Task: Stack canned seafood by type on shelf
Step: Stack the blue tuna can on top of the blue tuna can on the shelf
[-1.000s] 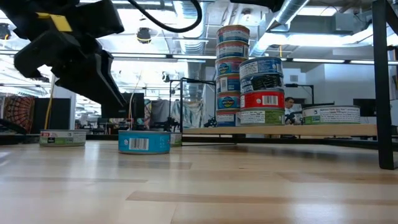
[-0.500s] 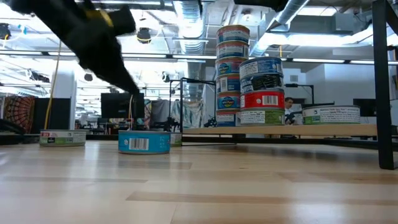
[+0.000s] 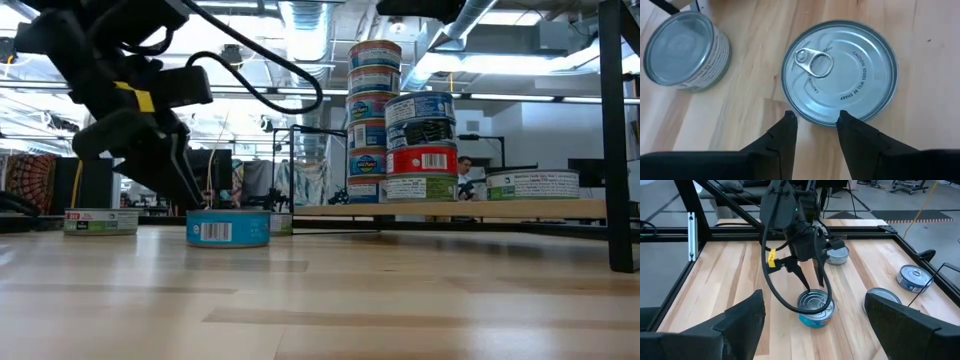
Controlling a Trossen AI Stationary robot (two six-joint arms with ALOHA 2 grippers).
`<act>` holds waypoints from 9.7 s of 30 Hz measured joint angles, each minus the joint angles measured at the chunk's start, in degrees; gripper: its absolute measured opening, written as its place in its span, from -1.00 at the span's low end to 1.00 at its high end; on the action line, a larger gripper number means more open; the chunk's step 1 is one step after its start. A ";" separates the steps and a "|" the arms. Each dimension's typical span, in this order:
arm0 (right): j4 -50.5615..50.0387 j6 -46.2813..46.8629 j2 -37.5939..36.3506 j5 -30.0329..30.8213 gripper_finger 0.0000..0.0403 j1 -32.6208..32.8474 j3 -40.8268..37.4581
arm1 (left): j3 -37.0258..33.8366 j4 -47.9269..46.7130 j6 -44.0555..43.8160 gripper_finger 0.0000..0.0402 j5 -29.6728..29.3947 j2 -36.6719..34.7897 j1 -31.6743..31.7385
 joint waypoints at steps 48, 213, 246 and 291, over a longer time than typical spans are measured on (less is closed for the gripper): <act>0.11 1.98 0.37 -0.02 0.81 0.44 -0.02 | -0.15 -13.80 -22.27 -0.33 -12.35 -0.98 -16.22; 11.39 -21.42 1.75 -6.01 0.81 -8.63 4.83 | 25.57 -36.84 -74.57 0.54 -21.29 19.12 -23.67; -3.01 -2.43 1.79 -6.08 0.81 -2.10 4.83 | 30.75 -47.10 58.72 0.54 8.34 6.86 -6.89; -8.88 -1.52 1.63 4.88 0.79 2.45 3.31 | 21.80 -21.43 15.18 -0.32 14.47 2.60 -6.75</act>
